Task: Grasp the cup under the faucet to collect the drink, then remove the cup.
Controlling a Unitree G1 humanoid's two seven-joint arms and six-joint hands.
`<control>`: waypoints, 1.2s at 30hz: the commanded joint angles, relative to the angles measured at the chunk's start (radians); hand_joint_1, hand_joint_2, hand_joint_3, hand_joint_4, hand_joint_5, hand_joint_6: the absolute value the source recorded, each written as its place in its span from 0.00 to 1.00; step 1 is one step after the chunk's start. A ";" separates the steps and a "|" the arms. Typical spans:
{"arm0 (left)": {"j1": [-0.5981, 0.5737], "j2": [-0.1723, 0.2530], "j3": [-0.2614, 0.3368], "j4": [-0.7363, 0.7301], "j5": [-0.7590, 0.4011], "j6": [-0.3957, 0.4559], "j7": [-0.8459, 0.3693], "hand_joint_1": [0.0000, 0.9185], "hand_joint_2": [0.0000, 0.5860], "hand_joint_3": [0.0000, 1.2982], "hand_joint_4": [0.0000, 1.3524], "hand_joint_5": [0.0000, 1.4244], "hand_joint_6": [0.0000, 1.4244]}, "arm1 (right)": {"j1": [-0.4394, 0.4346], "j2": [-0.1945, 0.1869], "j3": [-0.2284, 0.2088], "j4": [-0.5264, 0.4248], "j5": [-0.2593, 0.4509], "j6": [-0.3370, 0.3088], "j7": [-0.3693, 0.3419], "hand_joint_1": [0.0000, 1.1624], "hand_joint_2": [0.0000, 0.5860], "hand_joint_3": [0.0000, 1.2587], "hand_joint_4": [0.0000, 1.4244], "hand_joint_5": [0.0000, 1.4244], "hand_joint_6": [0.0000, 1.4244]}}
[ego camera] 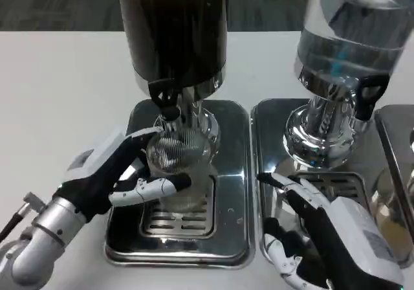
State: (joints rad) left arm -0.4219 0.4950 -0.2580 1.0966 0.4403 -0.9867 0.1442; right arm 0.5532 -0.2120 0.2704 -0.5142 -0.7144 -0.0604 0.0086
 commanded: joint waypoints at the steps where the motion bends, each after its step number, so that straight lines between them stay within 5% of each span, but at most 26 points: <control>1: 0.019 0.019 0.009 -0.018 0.003 0.008 -0.002 0.13 0.09 0.27 0.18 0.28 0.30 | -0.004 -0.007 -0.008 -0.009 0.013 0.003 0.008 0.48 0.94 0.15 0.11 0.06 0.12; 11: 0.043 0.031 0.037 -0.061 -0.008 -0.006 0.016 0.12 0.07 0.27 0.17 0.27 0.29 | -0.006 -0.013 -0.020 -0.008 0.021 -0.002 0.013 0.48 0.95 0.15 0.11 0.06 0.13; 21: 0.134 0.076 0.130 -0.217 -0.091 -0.050 -0.018 0.09 0.08 0.27 0.23 0.31 0.32 | -0.034 -0.014 -0.020 0.011 0.031 -0.002 0.014 0.47 0.95 0.15 0.11 0.06 0.13; 29: 0.244 0.111 0.219 -0.367 -0.337 -0.044 -0.212 0.00 0.15 0.27 0.26 0.31 0.35 | -0.051 -0.012 -0.004 0.026 0.031 -0.009 0.007 0.47 0.94 0.16 0.11 0.06 0.12; 36: 0.293 0.127 0.289 -0.519 -0.718 0.070 -0.542 0.00 0.13 0.23 0.22 0.26 0.26 | -0.067 -0.007 0.000 0.044 0.034 -0.012 -0.004 0.49 0.93 0.17 0.10 0.06 0.11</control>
State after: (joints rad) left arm -0.1458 0.6070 -0.0019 0.6293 -0.1669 -0.9633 -0.3012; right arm 0.4951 -0.2181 0.2709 -0.4779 -0.6901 -0.0610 0.0159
